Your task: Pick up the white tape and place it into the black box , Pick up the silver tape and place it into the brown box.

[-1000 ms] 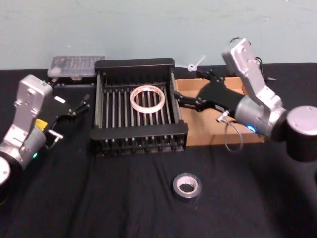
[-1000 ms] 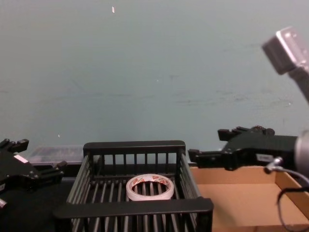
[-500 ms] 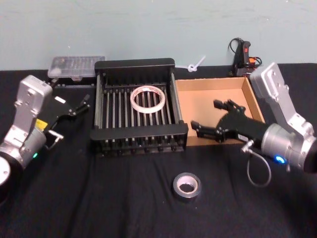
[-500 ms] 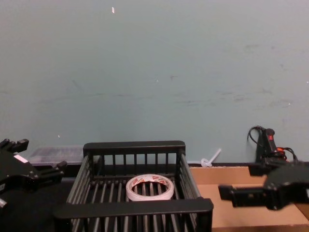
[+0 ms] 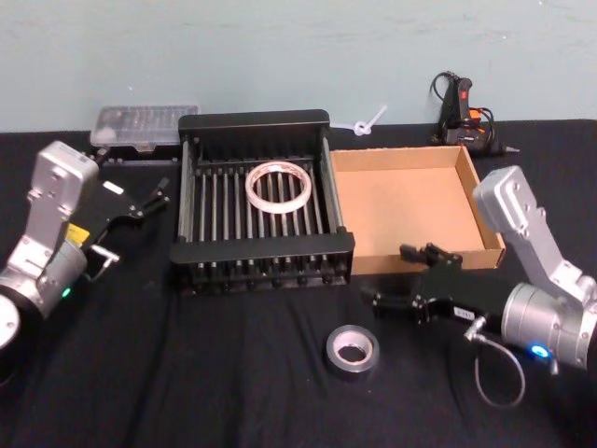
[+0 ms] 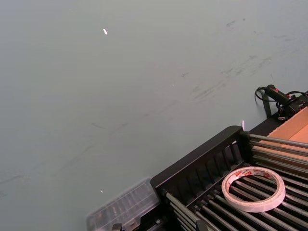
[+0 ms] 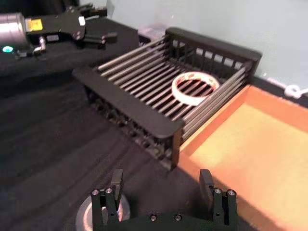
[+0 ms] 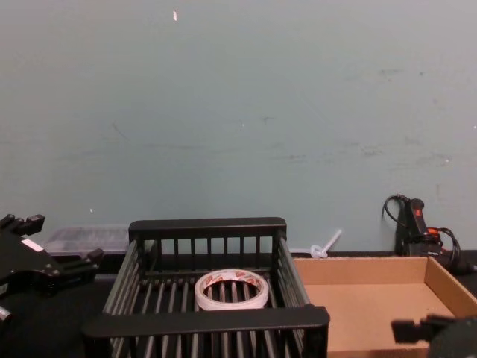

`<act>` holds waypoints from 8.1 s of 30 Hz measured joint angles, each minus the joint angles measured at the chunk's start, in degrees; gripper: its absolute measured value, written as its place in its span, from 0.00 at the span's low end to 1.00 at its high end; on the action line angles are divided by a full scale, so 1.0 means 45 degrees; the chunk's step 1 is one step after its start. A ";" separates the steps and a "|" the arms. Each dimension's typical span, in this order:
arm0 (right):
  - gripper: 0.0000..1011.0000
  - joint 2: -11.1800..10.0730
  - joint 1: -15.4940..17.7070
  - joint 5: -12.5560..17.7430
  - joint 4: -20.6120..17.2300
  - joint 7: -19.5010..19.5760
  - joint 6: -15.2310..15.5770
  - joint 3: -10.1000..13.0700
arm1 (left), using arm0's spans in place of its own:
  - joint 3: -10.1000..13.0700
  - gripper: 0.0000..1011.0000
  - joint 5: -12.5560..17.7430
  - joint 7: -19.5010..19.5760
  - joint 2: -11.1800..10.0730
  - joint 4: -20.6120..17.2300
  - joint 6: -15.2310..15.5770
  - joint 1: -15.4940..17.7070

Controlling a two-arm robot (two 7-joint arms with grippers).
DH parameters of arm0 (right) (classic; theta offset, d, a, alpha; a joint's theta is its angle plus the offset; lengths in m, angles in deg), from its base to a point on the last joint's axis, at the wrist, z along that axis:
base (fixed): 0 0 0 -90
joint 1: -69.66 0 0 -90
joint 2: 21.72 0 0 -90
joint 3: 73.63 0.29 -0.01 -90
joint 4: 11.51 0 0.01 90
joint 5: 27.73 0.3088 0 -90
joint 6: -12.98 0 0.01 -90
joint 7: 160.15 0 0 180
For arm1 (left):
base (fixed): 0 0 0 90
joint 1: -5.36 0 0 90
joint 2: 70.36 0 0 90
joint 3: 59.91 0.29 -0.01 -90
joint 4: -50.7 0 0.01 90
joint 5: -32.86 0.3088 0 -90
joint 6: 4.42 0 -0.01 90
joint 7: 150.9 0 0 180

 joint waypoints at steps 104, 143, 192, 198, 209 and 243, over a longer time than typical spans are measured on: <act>0.27 -0.0456 -0.0940 -0.0114 0.1095 -0.0102 0.0606 -0.2102 | 0.0000 0.99 0.0000 0.0000 0.0000 -0.0001 0.0000 0.0000; 0.16 -0.0023 -0.1092 0.0443 0.0877 0.1320 0.0165 -0.0353 | 0.0000 0.99 0.0000 0.0000 0.0000 -0.0001 0.0000 -0.0001; 0.16 0.2187 -0.3868 -0.0811 0.4761 0.2452 0.0081 0.0150 | 0.0000 0.99 0.0000 0.0000 0.0000 -0.0001 0.0000 0.0000; 0.29 0.2179 -0.3862 -0.0799 0.4740 0.2445 0.0086 0.0142 | 0.0000 0.99 0.0000 0.0000 0.0000 0.0000 0.0000 -0.0001; 0.62 0.2168 -0.3852 -0.0787 0.4722 0.2434 0.0098 0.0137 | 0.0001 0.99 0.0000 0.0000 0.0000 0.0000 0.0000 0.0000; 0.99 0.2444 -0.2718 -0.1862 0.3664 0.3500 -0.1985 0.0610 | 0.0000 0.99 0.0000 0.0000 0.0000 -0.0001 0.0000 -0.0001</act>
